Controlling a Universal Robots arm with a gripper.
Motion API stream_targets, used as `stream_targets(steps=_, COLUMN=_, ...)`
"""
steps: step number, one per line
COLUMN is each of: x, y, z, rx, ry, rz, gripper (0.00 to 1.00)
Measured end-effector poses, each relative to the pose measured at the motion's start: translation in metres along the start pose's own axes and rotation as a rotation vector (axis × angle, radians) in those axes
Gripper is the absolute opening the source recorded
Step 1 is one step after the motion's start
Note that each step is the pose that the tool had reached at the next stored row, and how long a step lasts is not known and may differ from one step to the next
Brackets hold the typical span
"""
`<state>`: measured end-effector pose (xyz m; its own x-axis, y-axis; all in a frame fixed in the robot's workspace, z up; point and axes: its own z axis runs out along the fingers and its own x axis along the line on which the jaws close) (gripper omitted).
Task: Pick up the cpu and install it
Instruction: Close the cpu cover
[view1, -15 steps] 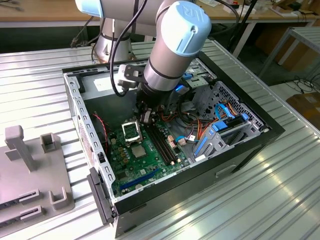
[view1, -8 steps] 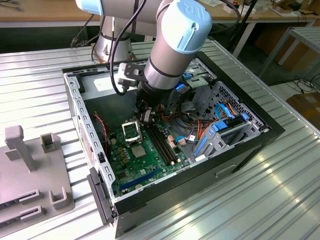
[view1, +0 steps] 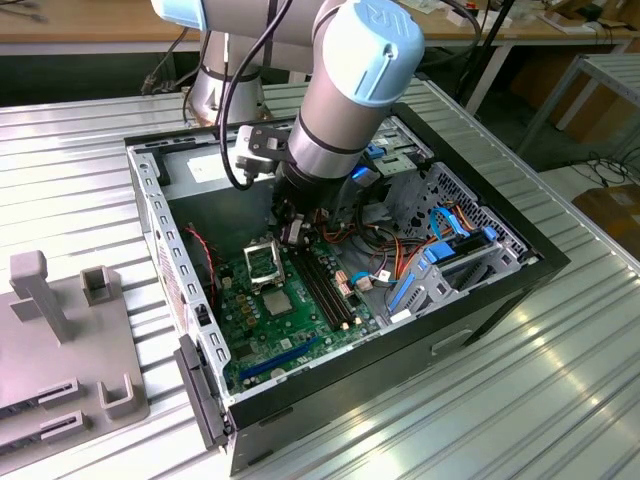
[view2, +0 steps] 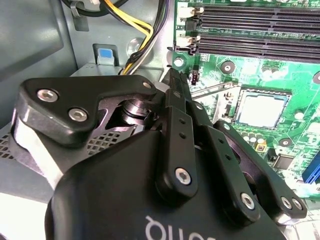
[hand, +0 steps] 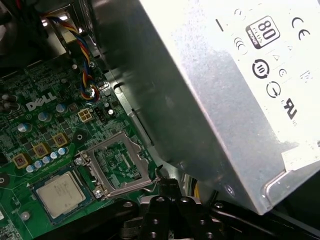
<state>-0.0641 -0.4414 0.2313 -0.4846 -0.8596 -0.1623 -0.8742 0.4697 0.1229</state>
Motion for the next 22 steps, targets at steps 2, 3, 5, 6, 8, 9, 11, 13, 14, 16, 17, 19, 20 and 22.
stream_targets(steps=2, x=0.0000, y=0.0000, z=-0.0004, rx=0.0009, ry=0.0018, rz=0.000, gripper=0.11)
stream_targets(steps=3, x=0.0000, y=0.0000, z=-0.0006, rx=0.0014, ry=0.0027, rz=0.000, gripper=0.11)
stream_targets(steps=5, x=0.0000, y=0.0001, z=-0.0018, rx=0.0042, ry=0.0077, rz=0.000, gripper=0.11)
stream_targets(steps=6, x=0.0000, y=0.0001, z=-0.0023, rx=0.0054, ry=0.0099, rz=0.000, gripper=0.11)
stream_targets(steps=8, x=0.0001, y=0.0001, z=-0.0030, rx=0.0076, ry=0.0138, rz=0.000, gripper=0.11)
stream_targets(steps=9, x=0.0001, y=0.0001, z=-0.0034, rx=0.0086, ry=0.0157, rz=0.001, gripper=0.11)
stream_targets(steps=11, x=0.0001, y=0.0001, z=-0.0040, rx=0.0112, ry=0.0203, rz=0.001, gripper=0.11)
stream_targets(steps=13, x=0.0002, y=0.0001, z=-0.0053, rx=0.0167, ry=0.0301, rz=0.001, gripper=0.11)
stream_targets(steps=14, x=0.0002, y=0.0001, z=-0.0059, rx=0.0189, ry=0.0342, rz=0.001, gripper=0.11)
stream_targets(steps=16, x=0.0002, y=0.0002, z=-0.0066, rx=0.0216, ry=0.0391, rz=0.001, gripper=0.11)
stream_targets(steps=17, x=0.0002, y=0.0002, z=-0.0071, rx=0.0232, ry=0.0421, rz=0.001, gripper=0.11)
stream_targets(steps=19, x=0.0003, y=0.0002, z=-0.0079, rx=0.0259, ry=0.0468, rz=0.002, gripper=0.11)
stream_targets(steps=20, x=0.0002, y=0.0002, z=-0.0082, rx=0.0269, ry=0.0487, rz=0.002, gripper=0.11)
stream_targets(steps=22, x=0.0002, y=0.0003, z=-0.0088, rx=0.0283, ry=0.0514, rz=0.001, gripper=0.11)
